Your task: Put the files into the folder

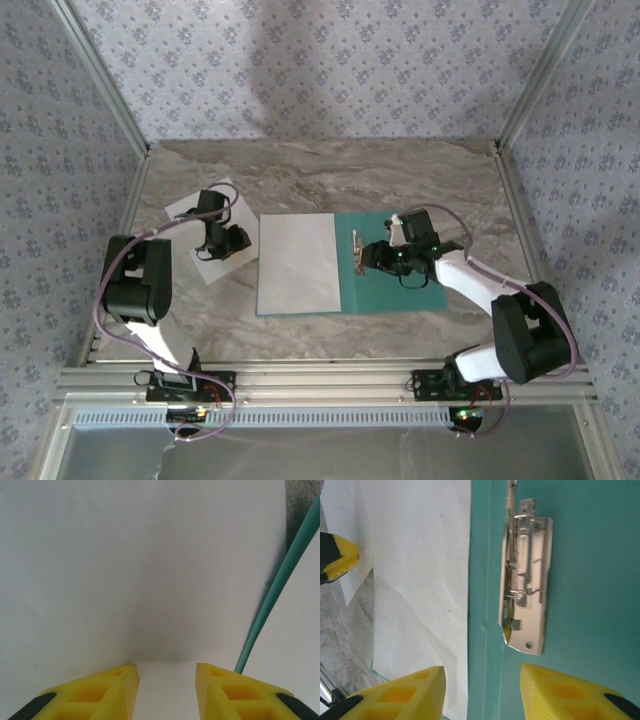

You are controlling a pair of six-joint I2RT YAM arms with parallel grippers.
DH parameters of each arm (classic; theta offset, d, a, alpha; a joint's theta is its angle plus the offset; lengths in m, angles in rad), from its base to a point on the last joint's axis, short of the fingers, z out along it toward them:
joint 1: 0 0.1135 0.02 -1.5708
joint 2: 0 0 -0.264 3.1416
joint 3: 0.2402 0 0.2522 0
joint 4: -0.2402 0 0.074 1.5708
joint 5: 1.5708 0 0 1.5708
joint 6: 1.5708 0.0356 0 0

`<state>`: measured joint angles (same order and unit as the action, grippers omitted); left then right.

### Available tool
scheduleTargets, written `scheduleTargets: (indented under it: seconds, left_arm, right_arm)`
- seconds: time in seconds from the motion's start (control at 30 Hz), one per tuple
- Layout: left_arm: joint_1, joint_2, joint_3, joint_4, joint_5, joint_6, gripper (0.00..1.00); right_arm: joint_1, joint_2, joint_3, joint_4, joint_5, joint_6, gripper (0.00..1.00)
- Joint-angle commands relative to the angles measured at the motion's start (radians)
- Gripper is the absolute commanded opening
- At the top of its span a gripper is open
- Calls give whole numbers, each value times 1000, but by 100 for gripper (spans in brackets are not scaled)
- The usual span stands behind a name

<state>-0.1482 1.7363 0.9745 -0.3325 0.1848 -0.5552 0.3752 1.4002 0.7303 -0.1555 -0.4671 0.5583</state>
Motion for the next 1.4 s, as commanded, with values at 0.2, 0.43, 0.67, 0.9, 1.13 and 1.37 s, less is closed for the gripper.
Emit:
scheduleTargets:
  seconds: [0.2, 0.43, 0.67, 0.9, 1.13, 1.37]
  left_arm:
    - [14, -70, -88, -229, -251, 73, 39]
    - [20, -168, -130, -220, -182, 96, 39]
    - [47, -298, -112, -220, -166, 106, 48]
    - [180, -384, -116, -153, -204, 80, 82]
    - [292, -383, -141, -63, -219, 82, 94]
    - [356, -294, -113, -27, -182, 103, 100]
  right_arm:
    - [124, 163, 167, 24, 15, 54, 43]
    - [246, 311, 334, 45, 24, 90, 43]
    - [341, 462, 558, 55, 38, 80, 43]
    - [407, 574, 717, 113, 98, 28, 55]
    - [443, 786, 988, 34, 94, 38, 50]
    - [468, 961, 1187, -17, 120, 49, 50]
